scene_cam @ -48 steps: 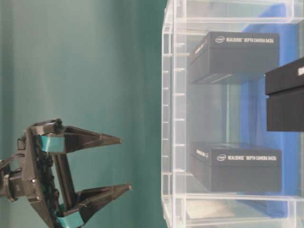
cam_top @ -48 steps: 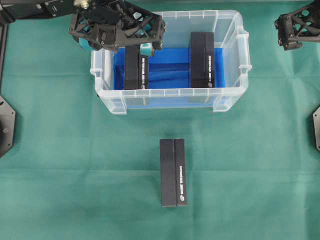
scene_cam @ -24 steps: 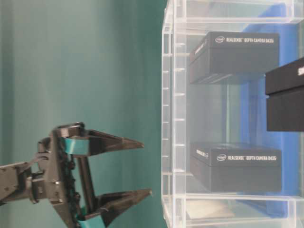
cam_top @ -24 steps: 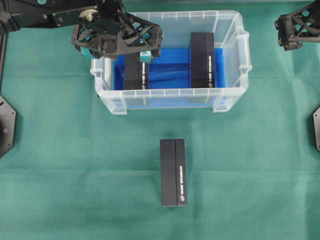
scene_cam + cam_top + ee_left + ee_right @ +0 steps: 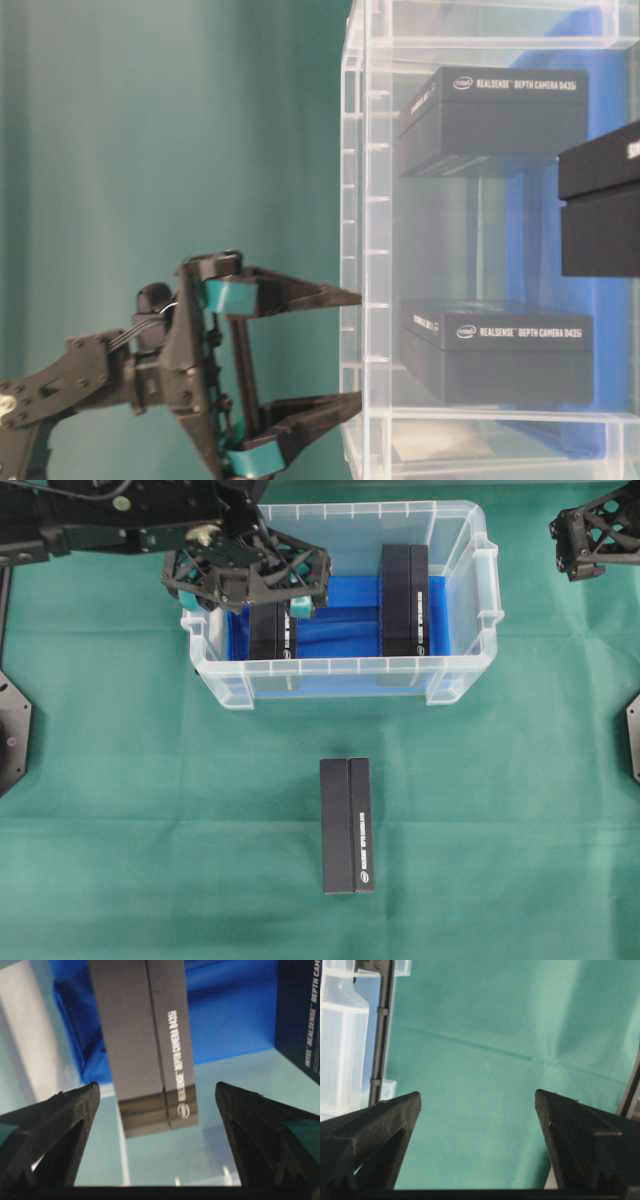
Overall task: Take out the box from the case.
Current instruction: 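Lower the left gripper around the left black box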
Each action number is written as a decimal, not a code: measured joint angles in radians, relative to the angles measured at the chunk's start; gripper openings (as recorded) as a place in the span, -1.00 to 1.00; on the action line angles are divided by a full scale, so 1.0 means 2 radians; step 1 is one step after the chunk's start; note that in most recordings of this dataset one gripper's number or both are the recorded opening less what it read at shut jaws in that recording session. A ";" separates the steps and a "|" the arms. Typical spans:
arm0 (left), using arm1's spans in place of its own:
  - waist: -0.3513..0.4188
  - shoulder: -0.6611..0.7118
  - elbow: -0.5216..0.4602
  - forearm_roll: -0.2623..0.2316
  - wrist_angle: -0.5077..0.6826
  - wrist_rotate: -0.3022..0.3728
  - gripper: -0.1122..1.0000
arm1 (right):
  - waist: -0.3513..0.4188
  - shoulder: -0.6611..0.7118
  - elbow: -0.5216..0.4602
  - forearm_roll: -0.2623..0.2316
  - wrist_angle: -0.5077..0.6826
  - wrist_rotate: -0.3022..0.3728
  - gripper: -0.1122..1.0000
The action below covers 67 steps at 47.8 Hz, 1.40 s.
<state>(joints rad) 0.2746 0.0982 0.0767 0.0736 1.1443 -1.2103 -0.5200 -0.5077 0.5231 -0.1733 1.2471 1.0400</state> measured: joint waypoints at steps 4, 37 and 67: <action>0.000 0.007 0.000 0.001 -0.002 0.000 0.91 | 0.001 0.000 0.000 0.000 0.000 0.000 0.88; 0.006 0.033 0.000 0.028 -0.008 -0.012 0.91 | 0.007 0.000 0.000 0.000 0.000 0.000 0.87; 0.007 0.038 0.019 0.032 -0.021 -0.031 0.91 | 0.010 0.000 0.000 0.000 0.000 0.000 0.88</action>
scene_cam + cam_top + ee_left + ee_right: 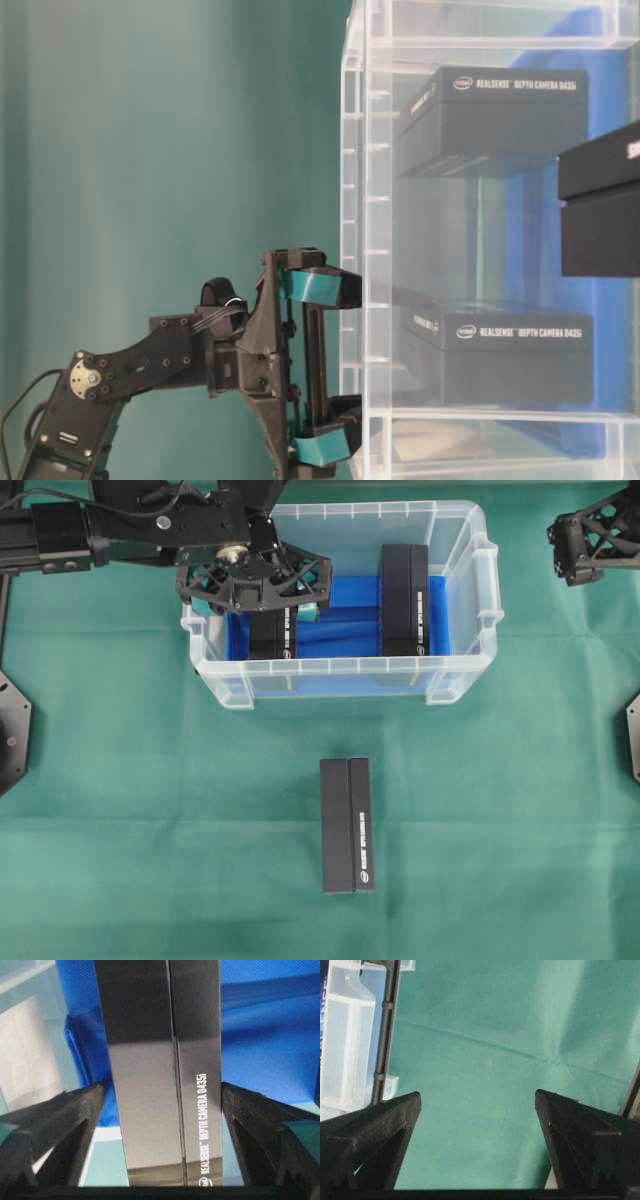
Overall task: Take out the box from the case.
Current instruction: 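Lower the left gripper around the left black box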
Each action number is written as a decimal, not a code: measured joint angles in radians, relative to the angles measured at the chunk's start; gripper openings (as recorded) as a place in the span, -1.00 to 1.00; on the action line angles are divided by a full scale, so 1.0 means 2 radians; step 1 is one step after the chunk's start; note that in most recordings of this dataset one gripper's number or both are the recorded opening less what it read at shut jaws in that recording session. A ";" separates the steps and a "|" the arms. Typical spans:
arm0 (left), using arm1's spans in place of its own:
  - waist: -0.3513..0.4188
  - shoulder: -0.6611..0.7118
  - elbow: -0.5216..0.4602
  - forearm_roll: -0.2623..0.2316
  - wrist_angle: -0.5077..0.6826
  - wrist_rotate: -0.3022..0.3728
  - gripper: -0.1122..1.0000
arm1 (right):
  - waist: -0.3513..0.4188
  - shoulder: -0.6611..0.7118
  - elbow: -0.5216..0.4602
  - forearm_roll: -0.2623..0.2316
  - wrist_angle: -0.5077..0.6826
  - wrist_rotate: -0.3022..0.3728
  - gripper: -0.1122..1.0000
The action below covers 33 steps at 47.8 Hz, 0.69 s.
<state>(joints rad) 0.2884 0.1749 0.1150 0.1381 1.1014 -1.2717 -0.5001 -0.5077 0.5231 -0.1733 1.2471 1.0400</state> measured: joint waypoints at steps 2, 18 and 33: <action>0.000 0.000 0.002 0.000 -0.005 -0.002 0.91 | 0.002 0.000 0.000 0.001 0.000 0.001 0.88; -0.002 0.000 0.011 0.000 -0.020 -0.011 0.91 | 0.007 0.000 0.000 0.001 0.000 0.000 0.88; -0.002 0.001 0.011 0.001 -0.019 -0.012 0.75 | 0.013 -0.001 0.000 0.001 0.000 0.000 0.88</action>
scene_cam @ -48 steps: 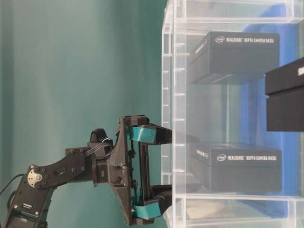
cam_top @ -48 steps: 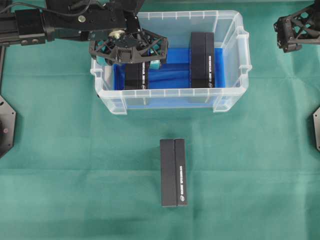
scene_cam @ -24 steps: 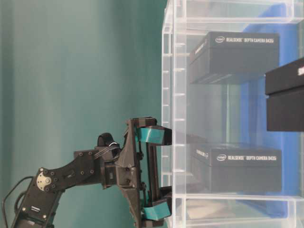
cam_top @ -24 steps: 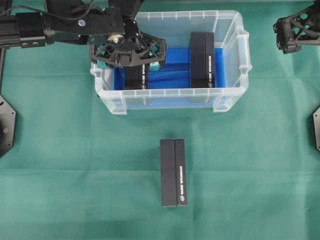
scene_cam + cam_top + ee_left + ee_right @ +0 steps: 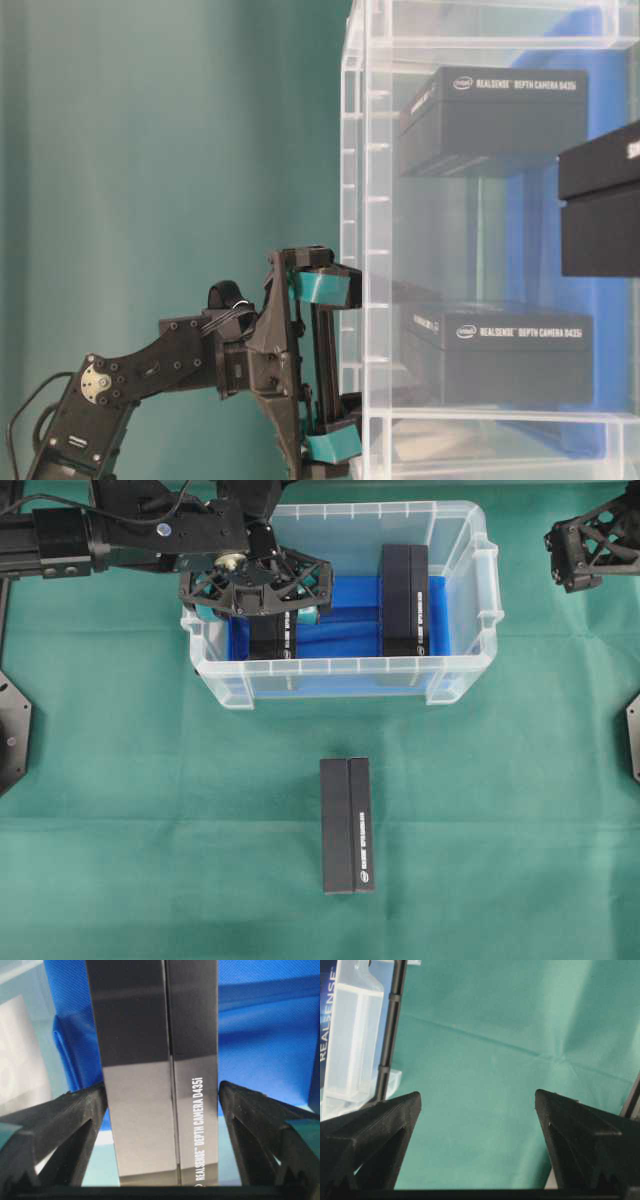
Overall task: Take out the box from the case.
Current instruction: 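Lower the left gripper around the left black box, then close the left gripper on the left black box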
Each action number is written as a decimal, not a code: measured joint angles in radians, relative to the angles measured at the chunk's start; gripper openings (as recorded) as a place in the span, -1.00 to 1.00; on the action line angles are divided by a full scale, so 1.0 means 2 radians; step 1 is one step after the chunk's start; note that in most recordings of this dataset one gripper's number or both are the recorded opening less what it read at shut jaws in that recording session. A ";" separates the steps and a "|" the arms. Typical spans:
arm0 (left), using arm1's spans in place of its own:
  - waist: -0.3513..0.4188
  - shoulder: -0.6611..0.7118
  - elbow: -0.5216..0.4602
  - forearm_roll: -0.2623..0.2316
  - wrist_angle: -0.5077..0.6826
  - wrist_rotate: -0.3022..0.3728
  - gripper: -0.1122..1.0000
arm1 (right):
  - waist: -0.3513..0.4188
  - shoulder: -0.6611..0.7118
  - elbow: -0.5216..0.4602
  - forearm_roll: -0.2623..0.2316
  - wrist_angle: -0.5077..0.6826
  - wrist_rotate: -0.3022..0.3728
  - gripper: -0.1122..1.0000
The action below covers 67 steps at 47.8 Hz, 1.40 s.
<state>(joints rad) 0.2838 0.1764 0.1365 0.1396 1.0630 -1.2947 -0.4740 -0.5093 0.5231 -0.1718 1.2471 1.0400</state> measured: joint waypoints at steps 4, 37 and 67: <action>0.000 -0.001 0.002 0.000 -0.002 0.001 0.61 | 0.001 0.000 0.000 0.000 0.000 0.000 0.88; 0.001 -0.002 0.007 -0.009 -0.021 0.002 0.35 | 0.005 -0.019 0.008 0.000 0.000 0.005 0.87; 0.001 -0.002 -0.003 -0.013 0.008 -0.005 0.35 | 0.007 -0.022 0.010 0.000 0.001 0.005 0.88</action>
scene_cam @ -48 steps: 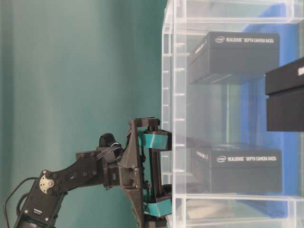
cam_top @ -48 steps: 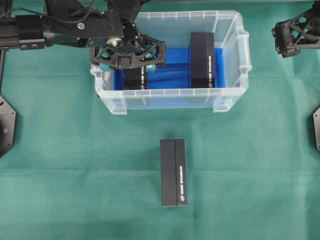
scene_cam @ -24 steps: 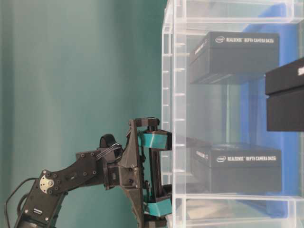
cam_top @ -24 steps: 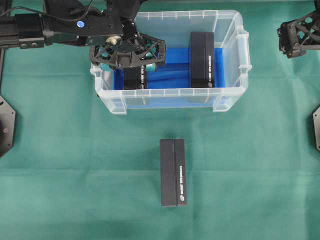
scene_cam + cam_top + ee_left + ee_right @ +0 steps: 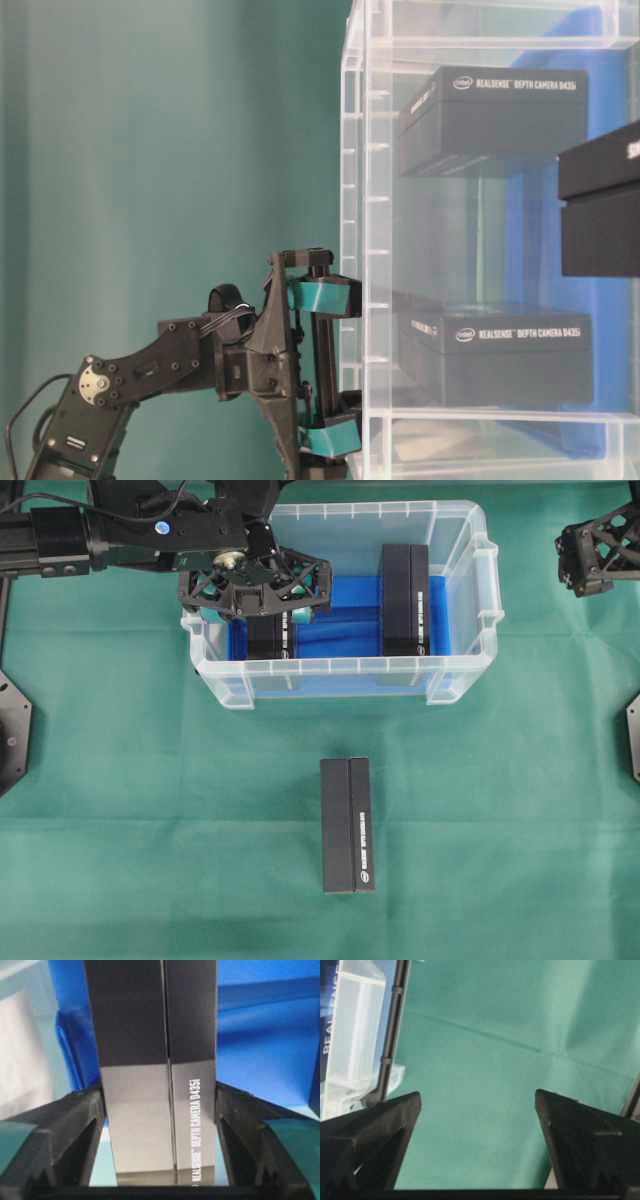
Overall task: Take out the box from the case.
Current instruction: 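Close the left gripper on the left black box, then lift the left black box upward out of the case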
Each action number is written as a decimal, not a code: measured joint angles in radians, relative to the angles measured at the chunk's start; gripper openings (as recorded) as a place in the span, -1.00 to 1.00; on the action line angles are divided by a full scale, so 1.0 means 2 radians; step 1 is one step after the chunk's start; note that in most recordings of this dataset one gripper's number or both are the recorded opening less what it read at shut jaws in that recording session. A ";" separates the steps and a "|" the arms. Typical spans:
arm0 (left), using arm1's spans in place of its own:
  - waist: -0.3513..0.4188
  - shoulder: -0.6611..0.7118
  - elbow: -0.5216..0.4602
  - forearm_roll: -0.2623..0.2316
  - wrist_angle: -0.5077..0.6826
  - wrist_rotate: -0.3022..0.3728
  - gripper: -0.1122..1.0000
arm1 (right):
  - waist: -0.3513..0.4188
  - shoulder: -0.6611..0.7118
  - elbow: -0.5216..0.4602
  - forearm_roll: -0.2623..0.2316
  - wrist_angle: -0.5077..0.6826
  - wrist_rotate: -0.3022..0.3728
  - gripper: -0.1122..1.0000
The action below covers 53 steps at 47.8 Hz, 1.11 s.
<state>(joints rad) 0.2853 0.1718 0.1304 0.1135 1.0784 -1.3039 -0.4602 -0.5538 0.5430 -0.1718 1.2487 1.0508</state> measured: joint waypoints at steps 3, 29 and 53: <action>-0.001 -0.001 -0.007 0.000 0.008 0.002 0.35 | 0.000 0.000 0.000 0.000 -0.001 0.000 0.88; -0.008 -0.021 -0.099 -0.001 0.102 0.004 0.35 | 0.001 0.000 0.000 0.000 -0.011 -0.003 0.88; -0.012 -0.066 -0.209 0.002 0.244 0.004 0.35 | 0.001 0.000 0.000 0.000 -0.028 -0.005 0.88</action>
<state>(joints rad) 0.2623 0.0399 -0.2884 0.1181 1.5662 -1.2962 -0.4587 -0.5538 0.5430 -0.1718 1.1934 1.0416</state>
